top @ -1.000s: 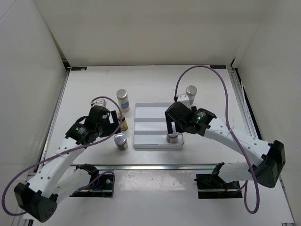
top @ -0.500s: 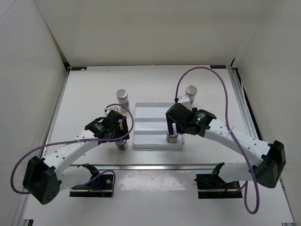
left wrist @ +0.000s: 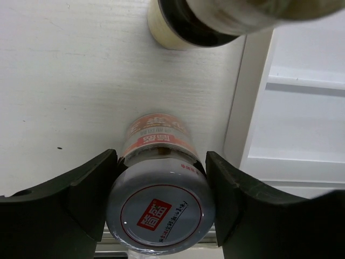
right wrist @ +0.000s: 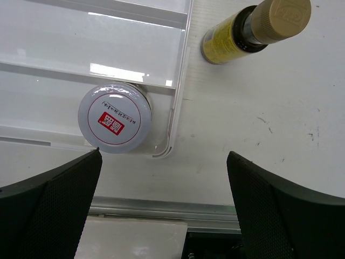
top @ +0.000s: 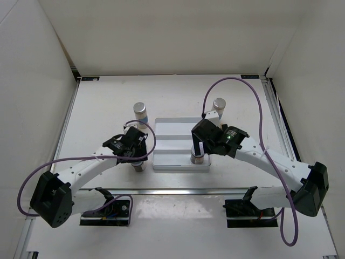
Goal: Organize the condiment bottles
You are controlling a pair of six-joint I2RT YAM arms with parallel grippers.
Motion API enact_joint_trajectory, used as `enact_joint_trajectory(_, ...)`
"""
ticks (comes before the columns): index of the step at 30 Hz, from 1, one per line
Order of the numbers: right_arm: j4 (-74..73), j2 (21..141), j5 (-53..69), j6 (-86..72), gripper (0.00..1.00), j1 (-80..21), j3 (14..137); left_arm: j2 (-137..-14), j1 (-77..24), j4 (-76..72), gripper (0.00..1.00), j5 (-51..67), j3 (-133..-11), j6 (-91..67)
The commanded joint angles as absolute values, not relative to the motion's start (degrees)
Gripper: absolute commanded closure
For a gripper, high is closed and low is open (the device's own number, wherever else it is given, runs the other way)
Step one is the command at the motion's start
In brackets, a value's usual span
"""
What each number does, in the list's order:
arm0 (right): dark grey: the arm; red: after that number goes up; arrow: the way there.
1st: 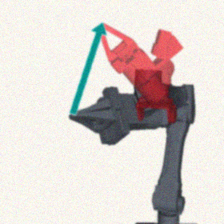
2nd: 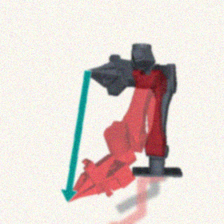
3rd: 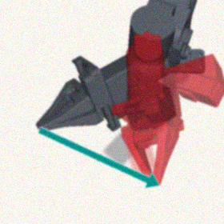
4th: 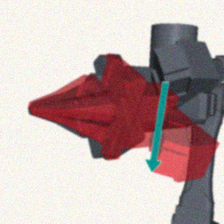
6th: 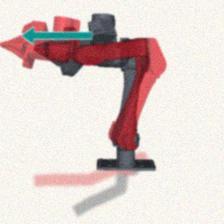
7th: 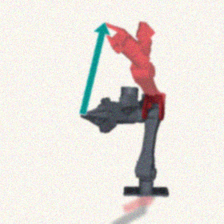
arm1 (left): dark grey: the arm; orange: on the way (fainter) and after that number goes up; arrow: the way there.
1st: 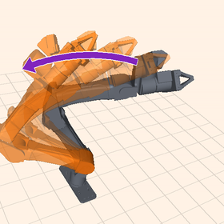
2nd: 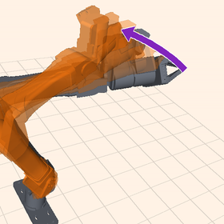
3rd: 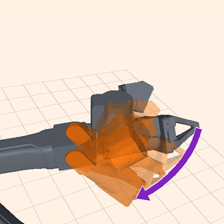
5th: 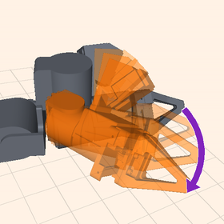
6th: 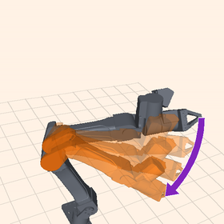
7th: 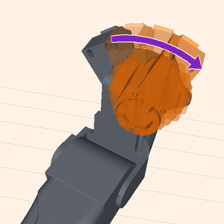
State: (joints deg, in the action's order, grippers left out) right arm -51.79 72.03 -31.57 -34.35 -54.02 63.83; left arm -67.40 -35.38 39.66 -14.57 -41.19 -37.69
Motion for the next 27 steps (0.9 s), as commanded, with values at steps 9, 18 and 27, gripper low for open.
enact_joint_trajectory(9,-53.7,70.22,-33.57,-36.12,0.0,-54.05,63.28,-64.16,-36.2,42.8,0.6,-16.26,-49.56,-33.84)
enact_joint_trajectory(18,-54.23,68.64,-34.63,-37.18,0.0,-54.05,62.76,-65.39,-40.25,46.67,0.69,-16.87,-61.25,-33.31)
enact_joint_trajectory(27,-55.9,66.98,-35.77,-38.23,0.0,-53.53,62.75,-75.32,-48.25,43.26,0.69,-16.88,-66.18,-34.45)
